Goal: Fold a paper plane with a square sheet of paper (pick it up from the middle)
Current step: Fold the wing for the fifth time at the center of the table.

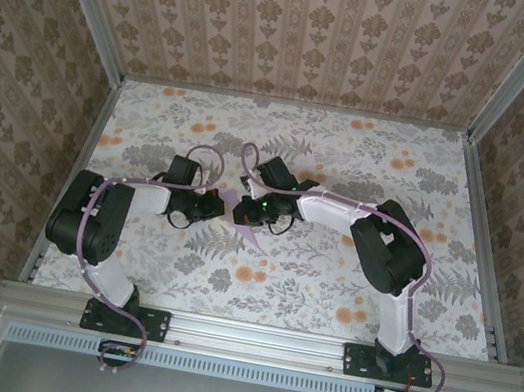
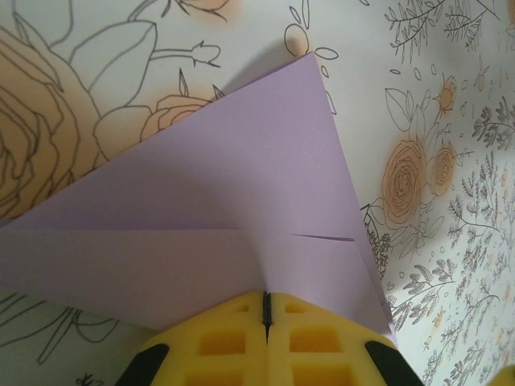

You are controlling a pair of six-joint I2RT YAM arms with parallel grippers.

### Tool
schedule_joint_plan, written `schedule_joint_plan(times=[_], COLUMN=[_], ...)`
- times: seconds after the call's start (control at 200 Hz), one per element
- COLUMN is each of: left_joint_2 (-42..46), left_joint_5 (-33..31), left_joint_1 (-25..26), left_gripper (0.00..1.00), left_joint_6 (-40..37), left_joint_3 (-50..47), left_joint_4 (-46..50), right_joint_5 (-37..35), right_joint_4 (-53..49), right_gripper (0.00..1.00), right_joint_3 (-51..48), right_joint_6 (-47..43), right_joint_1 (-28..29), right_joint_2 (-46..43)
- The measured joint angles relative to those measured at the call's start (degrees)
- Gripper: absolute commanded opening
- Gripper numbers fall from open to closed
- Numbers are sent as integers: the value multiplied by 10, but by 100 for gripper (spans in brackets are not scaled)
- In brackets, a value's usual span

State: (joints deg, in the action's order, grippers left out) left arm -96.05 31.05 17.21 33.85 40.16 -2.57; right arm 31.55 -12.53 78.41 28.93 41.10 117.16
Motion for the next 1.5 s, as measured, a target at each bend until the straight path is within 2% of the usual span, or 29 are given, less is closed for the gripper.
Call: schedule_joint_plan(times=[0.32,0.45,0.96,1.02,1.09,1.16,1.25,1.36,1.5], left_joint_2=[-9,-13,-23,-22,-14,3,35,75,100], left_joint_5=[-1,-2,3,-1,-16,-32,-58,-105,-186], left_joint_1=[0,0,1,4,9,14,25,49,92], left_gripper=[0,0,0,7,19,31,47,69,82], left_joint_6=[0,0,0,0,-1,-2,7,14,37], left_joint_3=[15,22,40,44,49,54,66,100,144], left_joint_4=[16,26,43,51,71,99,140,197,270], right_joint_5=[-19,-19,-13,-19,-34,-57,-94,-144,-173], right_joint_4=[-48,-37,9,5,4,4,6,4,2], right_gripper=[0,0,0,0,9,30,49,63,79], right_joint_3=[8,-13,-241,-249,-250,-250,-250,-250,-268], right_joint_6=[-11,-19,-32,-32,-32,-28,-31,-27,-19], right_joint_1=[0,-3,-33,-33,-34,-36,-43,-59,-102], right_joint_2=[35,31,-131,-148,-172,-204,-238,-267,-304])
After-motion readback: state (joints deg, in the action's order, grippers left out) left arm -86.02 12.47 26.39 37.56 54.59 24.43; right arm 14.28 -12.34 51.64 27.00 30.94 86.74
